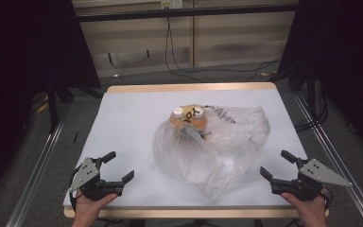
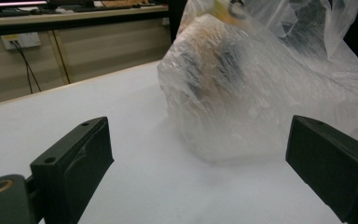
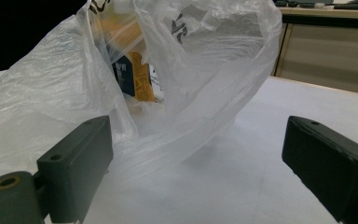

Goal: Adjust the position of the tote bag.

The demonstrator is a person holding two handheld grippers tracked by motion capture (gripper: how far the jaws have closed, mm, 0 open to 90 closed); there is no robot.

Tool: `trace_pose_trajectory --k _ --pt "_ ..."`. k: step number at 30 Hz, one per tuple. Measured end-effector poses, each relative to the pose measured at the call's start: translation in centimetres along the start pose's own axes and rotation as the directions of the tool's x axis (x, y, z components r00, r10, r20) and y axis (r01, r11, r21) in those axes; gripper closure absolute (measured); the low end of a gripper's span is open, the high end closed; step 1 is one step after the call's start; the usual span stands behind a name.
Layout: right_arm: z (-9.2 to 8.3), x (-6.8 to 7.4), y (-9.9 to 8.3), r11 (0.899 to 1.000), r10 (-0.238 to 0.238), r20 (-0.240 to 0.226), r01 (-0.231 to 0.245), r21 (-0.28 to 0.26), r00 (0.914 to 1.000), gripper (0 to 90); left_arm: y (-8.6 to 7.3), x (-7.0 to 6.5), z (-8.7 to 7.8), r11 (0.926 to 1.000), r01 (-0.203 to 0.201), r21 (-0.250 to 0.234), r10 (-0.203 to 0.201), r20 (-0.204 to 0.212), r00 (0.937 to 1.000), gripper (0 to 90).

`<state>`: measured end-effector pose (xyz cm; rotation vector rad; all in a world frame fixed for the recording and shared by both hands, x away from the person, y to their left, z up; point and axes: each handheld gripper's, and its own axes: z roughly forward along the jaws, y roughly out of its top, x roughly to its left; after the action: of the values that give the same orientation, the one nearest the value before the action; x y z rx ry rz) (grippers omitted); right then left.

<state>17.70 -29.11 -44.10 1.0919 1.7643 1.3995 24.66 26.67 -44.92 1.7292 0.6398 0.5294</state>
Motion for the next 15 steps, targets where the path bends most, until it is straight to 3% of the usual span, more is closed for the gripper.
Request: trace_pose_trajectory --k 2,3,8,10,15 --pt "0.11 -0.01 -0.02 1.0 -0.004 0.0 0.004 0.005 1.0 8.7 0.09 -0.01 0.12 0.9998 -0.015 0.014 0.014 0.004 0.9999 6.9" --pt "0.13 -0.02 -0.01 1.0 0.002 -0.003 -0.002 0.007 1.0 8.8 0.1 -0.09 0.2 1.0 0.001 0.007 -0.001 0.003 1.0 6.9" --pt "0.17 -0.15 -0.06 1.0 0.003 -0.007 -0.003 0.02 1.0 10.7 0.21 0.04 0.13 0.9997 0.006 0.025 -0.006 0.009 0.9999 7.9" --pt "0.15 -0.19 -0.07 1.0 0.001 -0.015 -0.001 0.025 0.9999 14.9 0.29 0.05 0.06 0.9992 -0.012 0.039 0.011 0.012 0.9999 8.5" --pt "0.25 -0.17 -0.11 0.999 0.0 -0.031 0.002 0.042 0.9995 17.0 0.34 -0.44 0.44 0.998 -0.009 0.062 0.007 0.025 0.9997 13.0"
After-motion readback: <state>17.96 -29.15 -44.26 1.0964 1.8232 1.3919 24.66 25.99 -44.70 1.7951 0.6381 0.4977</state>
